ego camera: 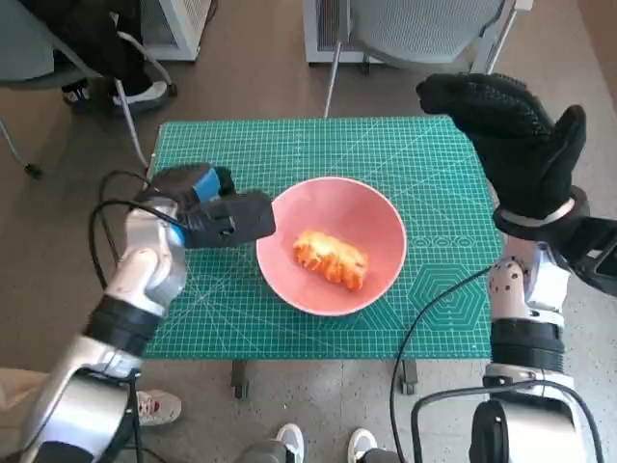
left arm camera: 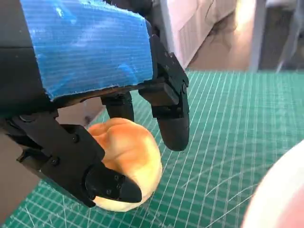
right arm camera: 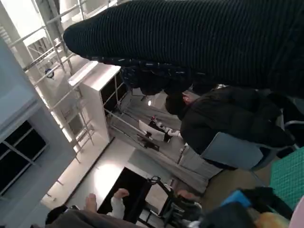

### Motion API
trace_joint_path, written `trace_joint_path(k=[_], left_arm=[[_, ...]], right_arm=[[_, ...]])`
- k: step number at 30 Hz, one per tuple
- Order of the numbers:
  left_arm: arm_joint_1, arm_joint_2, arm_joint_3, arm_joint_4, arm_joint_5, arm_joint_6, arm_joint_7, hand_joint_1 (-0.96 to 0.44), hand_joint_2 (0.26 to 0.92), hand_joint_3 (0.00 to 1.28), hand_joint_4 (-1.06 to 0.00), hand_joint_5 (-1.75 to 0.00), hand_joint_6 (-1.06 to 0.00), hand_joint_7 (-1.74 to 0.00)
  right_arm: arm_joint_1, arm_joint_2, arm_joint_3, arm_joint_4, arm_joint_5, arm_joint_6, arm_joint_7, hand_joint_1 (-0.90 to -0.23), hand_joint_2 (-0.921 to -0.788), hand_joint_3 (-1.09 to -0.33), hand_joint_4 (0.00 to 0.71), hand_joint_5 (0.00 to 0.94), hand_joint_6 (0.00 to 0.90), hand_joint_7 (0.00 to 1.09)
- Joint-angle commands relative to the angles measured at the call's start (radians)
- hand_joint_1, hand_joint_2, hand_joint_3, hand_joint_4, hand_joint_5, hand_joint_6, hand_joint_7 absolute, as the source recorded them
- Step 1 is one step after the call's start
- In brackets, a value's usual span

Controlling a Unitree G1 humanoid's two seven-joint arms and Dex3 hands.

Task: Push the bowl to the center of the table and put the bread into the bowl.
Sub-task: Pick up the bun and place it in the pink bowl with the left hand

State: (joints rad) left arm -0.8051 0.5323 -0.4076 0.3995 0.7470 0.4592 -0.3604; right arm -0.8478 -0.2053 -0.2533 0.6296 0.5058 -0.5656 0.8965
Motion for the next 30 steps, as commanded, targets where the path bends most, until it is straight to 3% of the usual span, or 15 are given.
trace_joint_path(k=[1,13,30], left_arm=[[0.054,0.049,0.045,-0.206,0.019,0.055,-0.057,0.00,0.880,0.15,-0.66,-1.28,-0.63,-1.08],[0.163,0.091,0.147,-0.624,0.045,0.069,-0.095,0.00,0.912,0.05,-0.75,-1.14,-0.64,-1.11],[0.219,0.079,0.230,-0.818,0.026,-0.076,-0.071,0.00,0.892,0.03,-0.80,-1.14,-0.74,-0.95]], right_arm=[[0.009,-0.003,0.005,0.007,-0.005,0.011,0.009,-0.691,-0.921,-0.774,0.339,0.001,0.398,0.00],[0.007,0.003,0.006,0.008,-0.005,0.012,0.008,-0.692,-0.921,-0.773,0.344,0.003,0.401,0.00],[0.005,0.006,0.001,0.015,-0.001,0.009,0.013,-0.687,-0.921,-0.773,0.352,0.004,0.405,0.00]])
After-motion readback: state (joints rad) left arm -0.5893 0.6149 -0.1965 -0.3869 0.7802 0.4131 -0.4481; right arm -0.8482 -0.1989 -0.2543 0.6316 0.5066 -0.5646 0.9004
